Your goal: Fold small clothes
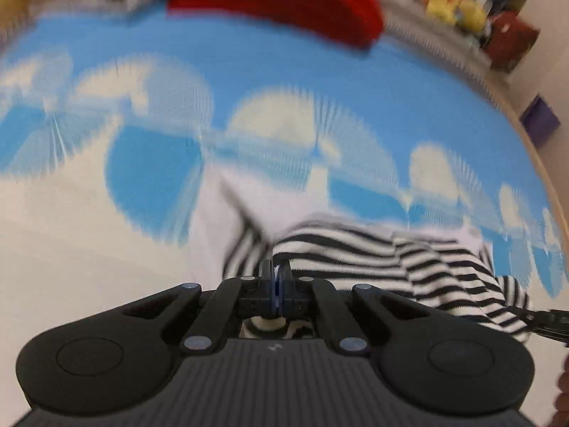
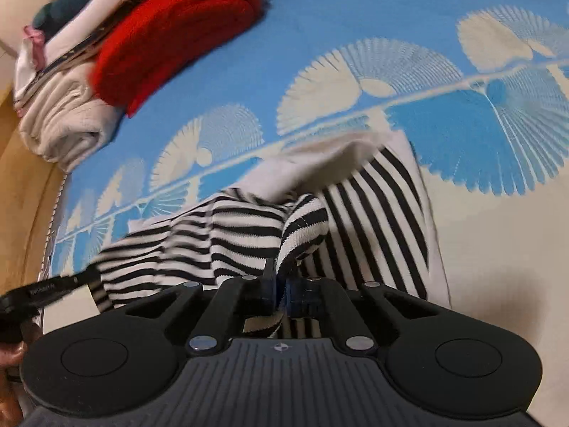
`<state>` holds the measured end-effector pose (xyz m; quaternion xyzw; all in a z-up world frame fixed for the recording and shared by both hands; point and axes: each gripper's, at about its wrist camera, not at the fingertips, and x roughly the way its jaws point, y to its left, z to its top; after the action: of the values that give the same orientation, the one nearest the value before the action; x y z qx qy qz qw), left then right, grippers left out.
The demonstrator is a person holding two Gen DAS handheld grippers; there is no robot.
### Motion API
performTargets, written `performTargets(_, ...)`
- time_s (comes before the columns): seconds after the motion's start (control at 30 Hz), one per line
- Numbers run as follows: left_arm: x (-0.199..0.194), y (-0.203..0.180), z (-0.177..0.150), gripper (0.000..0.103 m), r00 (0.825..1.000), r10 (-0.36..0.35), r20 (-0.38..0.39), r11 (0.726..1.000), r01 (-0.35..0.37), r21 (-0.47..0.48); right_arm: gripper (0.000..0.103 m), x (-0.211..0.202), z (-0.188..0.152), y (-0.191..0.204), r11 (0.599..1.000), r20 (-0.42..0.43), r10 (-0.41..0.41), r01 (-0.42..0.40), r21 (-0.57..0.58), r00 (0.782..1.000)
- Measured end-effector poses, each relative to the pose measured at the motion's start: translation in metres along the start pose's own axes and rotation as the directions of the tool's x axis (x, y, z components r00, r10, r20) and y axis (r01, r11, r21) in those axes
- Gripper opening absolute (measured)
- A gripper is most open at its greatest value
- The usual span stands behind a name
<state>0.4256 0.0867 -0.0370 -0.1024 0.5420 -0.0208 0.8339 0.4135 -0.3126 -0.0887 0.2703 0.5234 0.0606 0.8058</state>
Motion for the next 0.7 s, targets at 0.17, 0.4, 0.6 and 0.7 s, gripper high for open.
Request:
performTargets(0.17,0.013,0.022,-0.009,0.04,0.994,-0.011,-0.105,0.99,-0.004,-0.141,0.016,0.031,-0.009,-0.036,0.977,-0.159,-0.144,0.166,0.131,0.977)
performTargets(0.4,0.033,0.035,-0.018,0.048,0.968,-0.15,-0.2,0.935,0.073,-0.346,0.04,0.016,-0.004,-0.021,0.99,-0.07,-0.11,0.116,0.08,0.991)
performTargets(0.6,0.03,0.016,-0.015,0.008,0.983,-0.088,-0.163,0.975,0.051,-0.218,0.031,0.037,-0.009,-0.009,0.99,-0.126,-0.132,0.137,0.031,0.983)
performTargets(0.7,-0.007,0.003,-0.002,0.002,0.997,-0.077,-0.002,0.992,0.077,-0.1,0.004,0.03,-0.007,-0.003,0.997,-0.088,0.028,-0.022,0.072,0.996)
